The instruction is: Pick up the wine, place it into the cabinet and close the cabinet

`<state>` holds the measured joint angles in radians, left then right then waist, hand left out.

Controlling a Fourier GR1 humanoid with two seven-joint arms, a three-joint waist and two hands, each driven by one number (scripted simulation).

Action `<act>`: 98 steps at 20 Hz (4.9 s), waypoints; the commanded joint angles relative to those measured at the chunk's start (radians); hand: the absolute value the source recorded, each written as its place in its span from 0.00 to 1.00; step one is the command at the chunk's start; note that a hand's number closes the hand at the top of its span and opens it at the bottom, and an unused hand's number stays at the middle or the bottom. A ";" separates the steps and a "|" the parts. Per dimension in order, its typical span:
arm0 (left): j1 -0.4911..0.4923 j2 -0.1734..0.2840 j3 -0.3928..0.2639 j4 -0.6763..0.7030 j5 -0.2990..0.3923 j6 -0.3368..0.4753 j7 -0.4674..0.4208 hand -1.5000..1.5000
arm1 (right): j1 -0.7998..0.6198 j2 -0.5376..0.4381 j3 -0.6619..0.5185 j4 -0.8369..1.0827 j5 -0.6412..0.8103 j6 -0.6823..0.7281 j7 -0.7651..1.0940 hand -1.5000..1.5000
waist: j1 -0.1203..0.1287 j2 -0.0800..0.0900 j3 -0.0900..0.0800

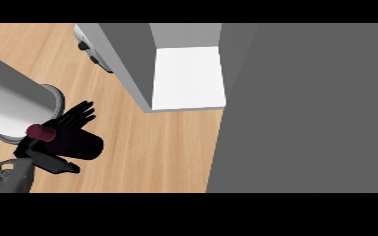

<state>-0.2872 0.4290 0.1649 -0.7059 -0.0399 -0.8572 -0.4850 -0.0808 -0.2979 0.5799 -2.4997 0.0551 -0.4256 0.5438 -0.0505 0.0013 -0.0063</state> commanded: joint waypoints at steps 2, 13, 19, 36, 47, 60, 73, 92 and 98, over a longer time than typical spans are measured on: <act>0.012 -0.011 -0.063 0.043 -0.023 -0.157 -0.200 0.00 | 0.013 -0.009 -0.001 -0.101 0.023 -0.011 0.041 0.00 | 0.010 0.002 0.000; -0.051 -0.016 -0.086 0.147 0.042 -0.136 -0.246 1.00 | 0.038 -0.055 0.019 -0.104 0.023 -0.015 -0.001 0.00 | -0.004 0.004 0.000; -0.036 -0.027 -0.127 0.117 0.028 -0.067 -0.309 1.00 | 0.096 -0.087 0.038 -0.165 0.028 -0.025 -0.003 0.00 | -0.004 -0.004 0.001; 0.183 -0.311 -0.089 -0.167 0.154 0.510 -0.260 1.00 | 0.095 -0.102 0.039 -0.173 0.072 -0.093 0.022 0.00 | 0.050 -0.012 0.006; 0.332 -0.426 -0.264 -0.510 0.162 0.598 -0.082 1.00 | 0.157 -0.159 -0.006 -0.207 0.007 -0.078 -0.028 0.00 | 0.044 -0.006 0.007; 0.333 -0.429 -0.420 -0.792 0.179 0.871 0.107 1.00 | 0.295 -0.240 0.000 -0.262 -0.030 -0.070 -0.127 0.00 | 0.034 -0.007 0.007; 0.112 -0.403 -0.435 -0.673 0.140 1.045 0.164 1.00 | 0.267 -0.222 -0.030 -0.256 -0.064 -0.068 -0.126 0.00 | 0.034 -0.004 0.005; -0.295 -0.429 -0.406 -0.201 0.277 1.123 0.087 1.00 | 0.424 -0.226 -0.029 -0.241 -0.088 -0.019 -0.284 0.00 | 0.008 -0.002 0.006; -0.439 -0.429 -0.491 -0.019 0.441 1.215 0.031 1.00 | 0.367 -0.196 -0.038 -0.141 -0.121 0.019 -0.329 0.00 | -0.004 0.006 0.006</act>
<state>-0.6608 0.0003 -0.2836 -0.8160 0.3152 0.3105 -0.4185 0.2458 -0.4969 0.5470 -2.5105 0.0033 -0.4222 0.1897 -0.0479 0.0042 -0.0007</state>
